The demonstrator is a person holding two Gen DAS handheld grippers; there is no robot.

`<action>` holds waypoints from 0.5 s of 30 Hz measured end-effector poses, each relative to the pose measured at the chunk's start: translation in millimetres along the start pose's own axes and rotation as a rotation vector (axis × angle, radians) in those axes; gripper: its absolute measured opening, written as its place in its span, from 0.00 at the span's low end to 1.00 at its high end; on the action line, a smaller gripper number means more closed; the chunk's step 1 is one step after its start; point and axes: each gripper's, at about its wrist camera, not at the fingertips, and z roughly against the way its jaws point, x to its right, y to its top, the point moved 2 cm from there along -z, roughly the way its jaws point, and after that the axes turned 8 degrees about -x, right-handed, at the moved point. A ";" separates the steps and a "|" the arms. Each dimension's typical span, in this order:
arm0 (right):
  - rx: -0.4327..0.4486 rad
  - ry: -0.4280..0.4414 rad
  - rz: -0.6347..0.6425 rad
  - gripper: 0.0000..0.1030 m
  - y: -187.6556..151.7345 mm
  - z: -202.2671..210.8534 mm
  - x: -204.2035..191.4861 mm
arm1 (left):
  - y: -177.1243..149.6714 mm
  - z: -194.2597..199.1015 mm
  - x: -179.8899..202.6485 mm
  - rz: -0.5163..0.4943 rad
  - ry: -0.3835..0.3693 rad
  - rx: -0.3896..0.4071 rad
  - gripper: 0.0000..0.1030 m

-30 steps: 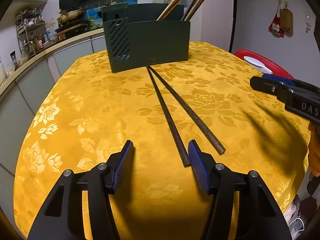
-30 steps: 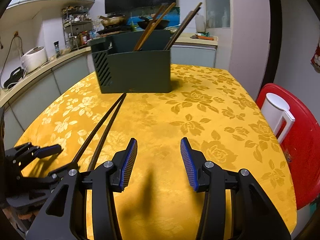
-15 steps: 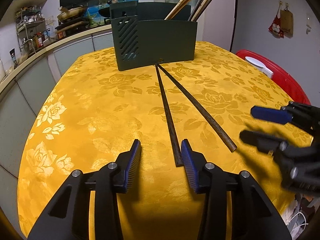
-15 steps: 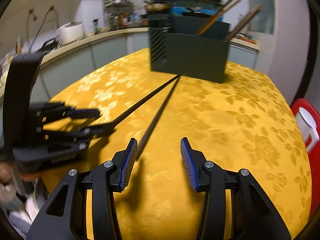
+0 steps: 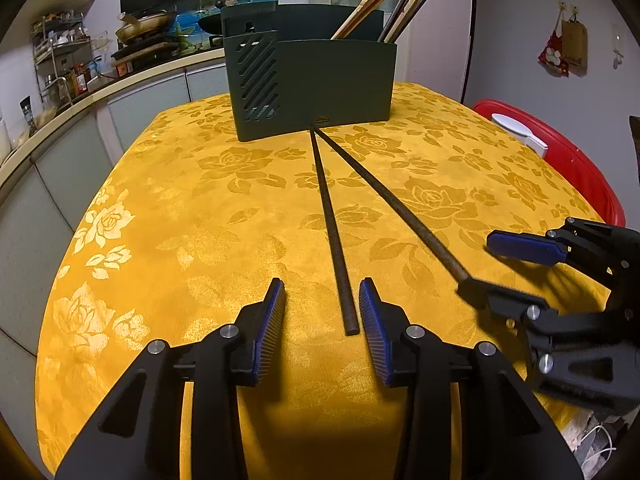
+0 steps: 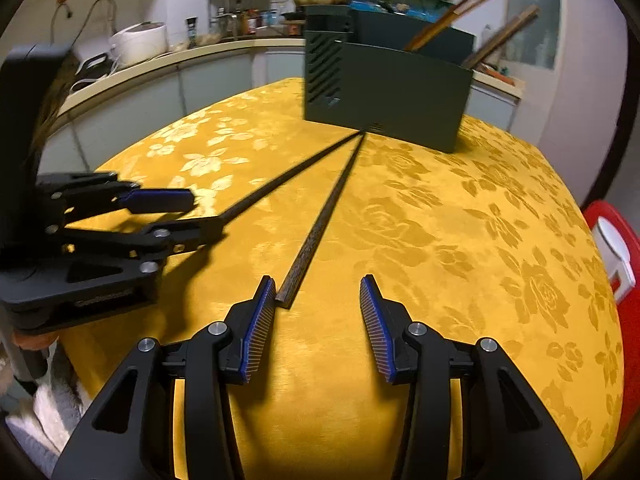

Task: Organize utensils
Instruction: 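Close left tool on one dark chopstick while right tool grasps the other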

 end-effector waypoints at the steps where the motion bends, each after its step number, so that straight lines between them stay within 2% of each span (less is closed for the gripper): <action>1: 0.001 0.000 -0.008 0.42 -0.3 -0.2 1.2 | 0.1 0.0 0.4 0.006 -0.001 0.002 0.36; 7: 0.020 0.000 -0.001 0.41 0.0 -1.7 -7.1 | -0.5 -0.1 6.6 0.008 -0.008 0.016 0.34; 10: 0.027 0.018 -0.008 0.32 1.6 -3.3 -9.9 | -1.2 -0.3 8.3 0.004 -0.001 0.024 0.28; 12: 0.035 0.009 0.004 0.24 2.0 -3.7 -13.1 | -1.2 -0.5 8.3 0.004 0.001 0.028 0.21; 15: 0.039 0.002 0.007 0.21 2.4 -3.7 -14.2 | -1.3 -0.3 6.7 0.010 0.003 0.031 0.15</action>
